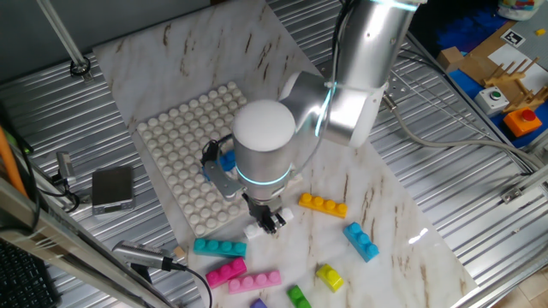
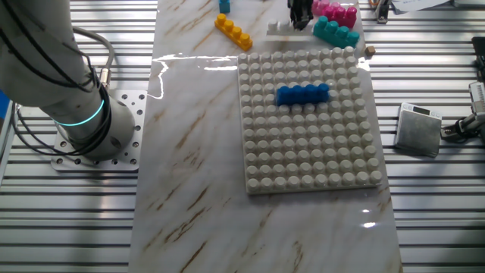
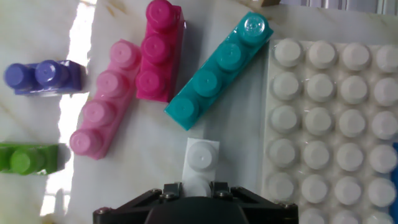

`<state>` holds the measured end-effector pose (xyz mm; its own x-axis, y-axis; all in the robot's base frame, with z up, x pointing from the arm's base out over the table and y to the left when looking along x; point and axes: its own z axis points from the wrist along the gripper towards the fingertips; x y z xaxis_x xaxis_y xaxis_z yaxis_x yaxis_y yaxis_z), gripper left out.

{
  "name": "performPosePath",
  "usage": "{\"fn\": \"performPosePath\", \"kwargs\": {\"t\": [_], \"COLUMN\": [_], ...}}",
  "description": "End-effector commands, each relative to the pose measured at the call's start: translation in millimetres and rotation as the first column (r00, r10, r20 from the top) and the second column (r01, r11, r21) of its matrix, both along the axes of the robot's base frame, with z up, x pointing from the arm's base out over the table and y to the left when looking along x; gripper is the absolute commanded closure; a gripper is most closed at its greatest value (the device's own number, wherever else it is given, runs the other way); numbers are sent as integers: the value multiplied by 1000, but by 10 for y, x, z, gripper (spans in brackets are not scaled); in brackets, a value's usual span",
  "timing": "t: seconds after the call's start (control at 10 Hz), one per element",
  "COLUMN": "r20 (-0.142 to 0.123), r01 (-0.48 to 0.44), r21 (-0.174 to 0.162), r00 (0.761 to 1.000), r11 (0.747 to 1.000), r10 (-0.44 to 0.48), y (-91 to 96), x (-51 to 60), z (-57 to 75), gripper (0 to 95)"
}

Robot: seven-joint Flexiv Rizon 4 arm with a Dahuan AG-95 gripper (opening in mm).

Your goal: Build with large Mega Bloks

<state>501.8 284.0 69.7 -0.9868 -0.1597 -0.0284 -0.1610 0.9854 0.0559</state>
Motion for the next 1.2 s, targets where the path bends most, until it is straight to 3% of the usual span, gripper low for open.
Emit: {"fn": "performPosePath", "kwargs": {"t": [0.1,0.2,0.4,0.8,1.2], "r20": [-20,-22,-20,-13,0], "r01": [-34,-44,-63,-110,-15], "r21": [7,12,9,-6,-32], "r00": [999,999,998,994,1000], "r11": [999,999,998,994,999], "r10": [34,45,63,110,15], "y": [-22,-25,1,1,1], "x": [71,90,56,56,56], "z": [236,372,490,490,490], "gripper": [950,950,950,950,950]}}
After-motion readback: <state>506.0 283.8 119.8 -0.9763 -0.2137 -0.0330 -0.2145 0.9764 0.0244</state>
